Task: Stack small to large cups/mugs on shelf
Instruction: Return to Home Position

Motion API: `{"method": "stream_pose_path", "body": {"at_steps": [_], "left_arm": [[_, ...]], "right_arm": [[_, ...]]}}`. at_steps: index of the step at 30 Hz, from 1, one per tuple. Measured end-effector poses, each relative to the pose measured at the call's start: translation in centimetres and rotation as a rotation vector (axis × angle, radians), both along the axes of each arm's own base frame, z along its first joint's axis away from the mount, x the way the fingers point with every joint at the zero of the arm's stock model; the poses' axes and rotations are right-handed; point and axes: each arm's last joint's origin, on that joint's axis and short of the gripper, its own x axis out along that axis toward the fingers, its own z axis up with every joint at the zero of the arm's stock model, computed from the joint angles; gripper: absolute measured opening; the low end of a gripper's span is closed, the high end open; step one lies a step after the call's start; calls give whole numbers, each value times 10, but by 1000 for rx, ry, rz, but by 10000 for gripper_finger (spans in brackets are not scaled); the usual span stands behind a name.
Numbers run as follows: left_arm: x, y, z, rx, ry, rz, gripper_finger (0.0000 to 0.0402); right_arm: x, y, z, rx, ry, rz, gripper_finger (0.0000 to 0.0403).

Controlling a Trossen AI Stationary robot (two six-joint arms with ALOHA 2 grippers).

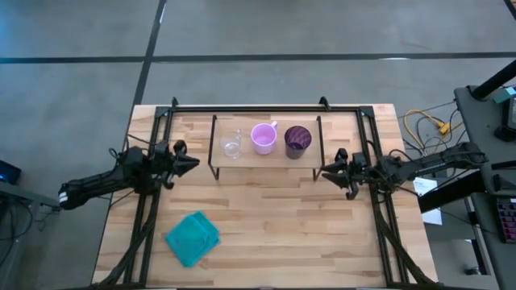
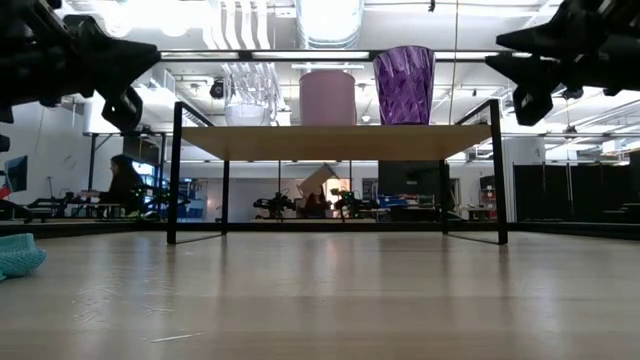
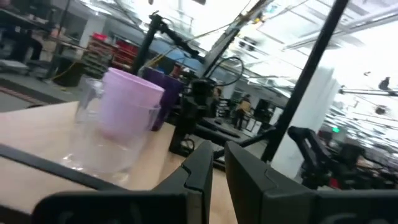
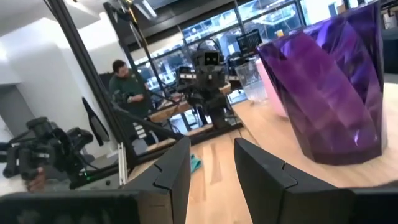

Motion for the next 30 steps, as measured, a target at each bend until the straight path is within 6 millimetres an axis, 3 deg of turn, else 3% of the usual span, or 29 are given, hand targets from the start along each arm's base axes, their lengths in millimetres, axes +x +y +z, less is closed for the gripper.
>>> {"method": "stream_pose_path", "body": {"at_steps": [8, 30], "left_arm": [[3, 2, -10, -55, 107, 20, 29], [2, 0, -2, -84, 53, -21, 29]], "right_arm": [[1, 0, -10, 38, 103, 6, 118], [-1, 1, -29, -2, 276, 40, 118]]}}
